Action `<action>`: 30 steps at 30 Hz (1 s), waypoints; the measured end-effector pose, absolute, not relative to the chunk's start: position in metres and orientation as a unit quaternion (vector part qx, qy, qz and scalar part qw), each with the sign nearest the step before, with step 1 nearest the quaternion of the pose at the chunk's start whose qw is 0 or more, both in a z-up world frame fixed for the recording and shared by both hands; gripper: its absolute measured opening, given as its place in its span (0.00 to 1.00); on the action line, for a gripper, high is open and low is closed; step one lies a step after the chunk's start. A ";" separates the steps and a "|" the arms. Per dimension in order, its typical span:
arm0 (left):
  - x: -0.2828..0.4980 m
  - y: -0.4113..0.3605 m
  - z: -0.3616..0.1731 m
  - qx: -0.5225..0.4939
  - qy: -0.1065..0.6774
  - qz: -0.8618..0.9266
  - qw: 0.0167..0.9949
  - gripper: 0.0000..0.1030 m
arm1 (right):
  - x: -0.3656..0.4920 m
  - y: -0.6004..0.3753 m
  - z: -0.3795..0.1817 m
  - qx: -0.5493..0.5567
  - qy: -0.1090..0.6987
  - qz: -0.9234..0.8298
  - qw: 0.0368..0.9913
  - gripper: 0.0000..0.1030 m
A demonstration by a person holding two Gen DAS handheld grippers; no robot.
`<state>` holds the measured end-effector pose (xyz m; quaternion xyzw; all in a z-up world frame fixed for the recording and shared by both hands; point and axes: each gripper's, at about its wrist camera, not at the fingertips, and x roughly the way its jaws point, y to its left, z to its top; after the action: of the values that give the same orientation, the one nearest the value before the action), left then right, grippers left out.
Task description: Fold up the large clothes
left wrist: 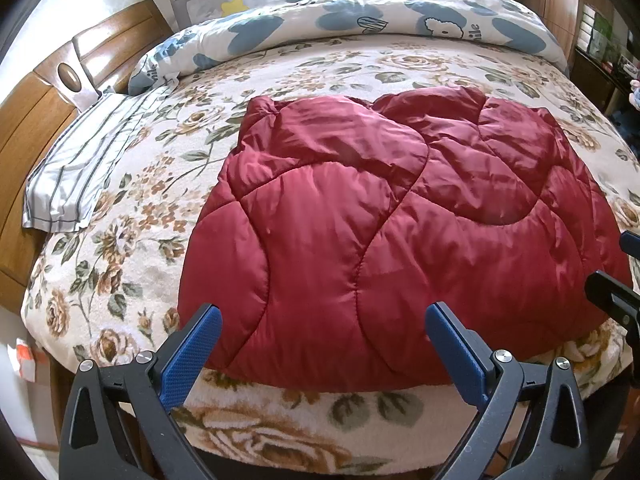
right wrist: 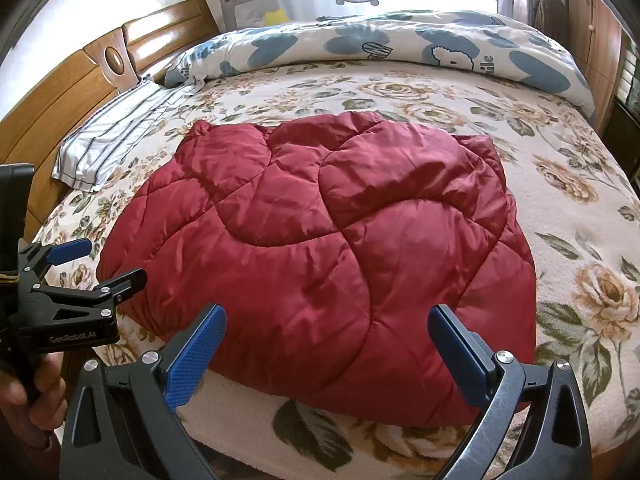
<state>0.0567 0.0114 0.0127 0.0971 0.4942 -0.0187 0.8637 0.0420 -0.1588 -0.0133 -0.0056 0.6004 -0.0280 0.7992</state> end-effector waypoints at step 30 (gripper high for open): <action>0.058 0.008 0.017 0.100 0.482 -0.018 0.870 0.99 | 0.045 -0.161 -0.013 -0.003 0.601 -0.031 0.799 0.98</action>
<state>0.0577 0.0077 0.0166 0.1002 0.4819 -0.0185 0.8703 0.0451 -0.1612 -0.0130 -0.0033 0.6006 -0.0313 0.7989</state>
